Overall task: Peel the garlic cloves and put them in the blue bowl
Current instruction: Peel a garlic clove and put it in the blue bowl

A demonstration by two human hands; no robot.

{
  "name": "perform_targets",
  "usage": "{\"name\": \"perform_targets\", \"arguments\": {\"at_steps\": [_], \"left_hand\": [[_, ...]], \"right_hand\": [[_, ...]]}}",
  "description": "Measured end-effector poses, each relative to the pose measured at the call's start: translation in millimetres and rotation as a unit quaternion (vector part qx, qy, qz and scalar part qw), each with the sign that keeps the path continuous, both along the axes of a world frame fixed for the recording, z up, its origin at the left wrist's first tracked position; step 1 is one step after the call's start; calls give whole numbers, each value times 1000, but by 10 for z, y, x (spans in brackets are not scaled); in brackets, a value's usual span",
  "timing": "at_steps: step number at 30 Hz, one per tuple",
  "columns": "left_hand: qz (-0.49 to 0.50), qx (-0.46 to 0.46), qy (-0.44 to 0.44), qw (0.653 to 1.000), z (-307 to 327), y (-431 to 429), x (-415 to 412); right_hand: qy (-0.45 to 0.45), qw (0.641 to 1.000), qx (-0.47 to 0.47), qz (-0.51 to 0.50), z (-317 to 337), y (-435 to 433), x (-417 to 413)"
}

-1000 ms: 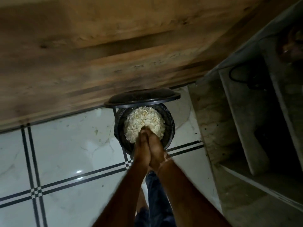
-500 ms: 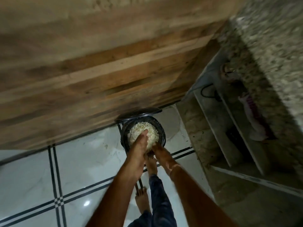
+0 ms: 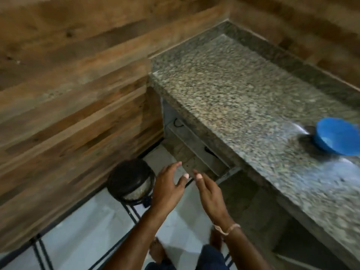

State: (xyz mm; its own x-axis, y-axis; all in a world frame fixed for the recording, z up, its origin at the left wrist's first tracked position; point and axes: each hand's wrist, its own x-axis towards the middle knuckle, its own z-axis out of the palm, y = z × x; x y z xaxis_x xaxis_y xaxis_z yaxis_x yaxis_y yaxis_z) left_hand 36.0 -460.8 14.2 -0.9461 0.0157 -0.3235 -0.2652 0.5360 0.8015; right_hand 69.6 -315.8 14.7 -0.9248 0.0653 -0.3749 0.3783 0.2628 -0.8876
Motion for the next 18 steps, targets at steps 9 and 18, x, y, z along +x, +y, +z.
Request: {"name": "perform_targets", "arguments": {"at_steps": [9,18], "left_hand": [[-149,-31,69,986,191,2213,184],[-234,-44,27,971,-51,3893,250]], "right_hand": [[91,971,195,-101,86,2233,529],[25,952,267,-145,-120,3879,768]]}}
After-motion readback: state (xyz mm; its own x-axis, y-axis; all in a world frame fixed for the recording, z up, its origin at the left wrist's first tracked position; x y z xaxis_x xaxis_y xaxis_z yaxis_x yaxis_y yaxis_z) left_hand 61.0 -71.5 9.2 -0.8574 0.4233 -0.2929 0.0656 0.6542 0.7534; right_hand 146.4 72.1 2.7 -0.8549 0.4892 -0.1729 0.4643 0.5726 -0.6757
